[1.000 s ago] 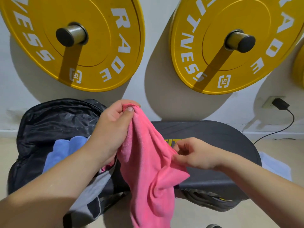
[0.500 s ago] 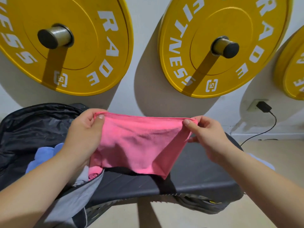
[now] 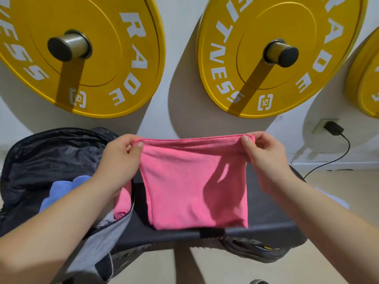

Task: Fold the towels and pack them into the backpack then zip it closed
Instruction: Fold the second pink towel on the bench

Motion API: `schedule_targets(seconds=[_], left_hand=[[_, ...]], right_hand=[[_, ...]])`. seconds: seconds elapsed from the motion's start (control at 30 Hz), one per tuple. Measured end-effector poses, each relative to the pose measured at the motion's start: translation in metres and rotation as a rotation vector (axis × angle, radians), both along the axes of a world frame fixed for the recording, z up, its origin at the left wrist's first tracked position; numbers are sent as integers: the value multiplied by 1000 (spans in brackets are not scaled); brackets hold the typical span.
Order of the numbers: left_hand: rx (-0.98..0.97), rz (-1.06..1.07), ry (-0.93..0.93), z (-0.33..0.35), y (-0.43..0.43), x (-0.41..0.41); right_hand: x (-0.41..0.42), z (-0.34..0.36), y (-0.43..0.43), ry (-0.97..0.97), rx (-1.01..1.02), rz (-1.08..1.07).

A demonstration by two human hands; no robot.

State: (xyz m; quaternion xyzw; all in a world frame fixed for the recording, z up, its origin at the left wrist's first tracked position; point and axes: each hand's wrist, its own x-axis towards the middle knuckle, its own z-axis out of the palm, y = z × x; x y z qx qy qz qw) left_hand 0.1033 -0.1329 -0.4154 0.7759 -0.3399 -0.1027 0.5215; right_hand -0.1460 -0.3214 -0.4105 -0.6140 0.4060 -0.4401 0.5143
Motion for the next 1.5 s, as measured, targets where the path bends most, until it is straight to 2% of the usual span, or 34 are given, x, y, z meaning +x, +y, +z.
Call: schedule_targets(seconds=[0.13, 0.3, 0.4, 0.57, 0.67, 0.8, 0.87, 1.03, 1.33, 1.5], left_hand=[[-116, 60, -71, 9, -4, 5], [0, -41, 194, -12, -2, 6], [166, -127, 339, -39, 6, 6], [627, -306, 272, -75, 31, 6], [703, -323, 317, -79, 37, 1], [785, -347, 392, -76, 39, -2], [825, -358, 452, -73, 40, -3], [893, -355, 416, -76, 33, -6], [751, -109, 289, -109, -26, 40], [723, -74, 228, -141, -49, 47]], right_hand=[[3, 5, -6, -59, -100, 8], [-7, -14, -11, 58, -17, 37], [-18, -36, -3, 306, -11, 133], [-39, -68, 7, 976, -1, 450], [-41, -70, 12, 1135, -8, 529], [-46, -62, 18, 1010, 205, 624], [-47, -58, 20, 945, 248, 632], [-35, -65, 12, 1070, 307, 688], [27, -107, -54, 855, 342, 413], [47, -147, -64, 680, 406, 235]])
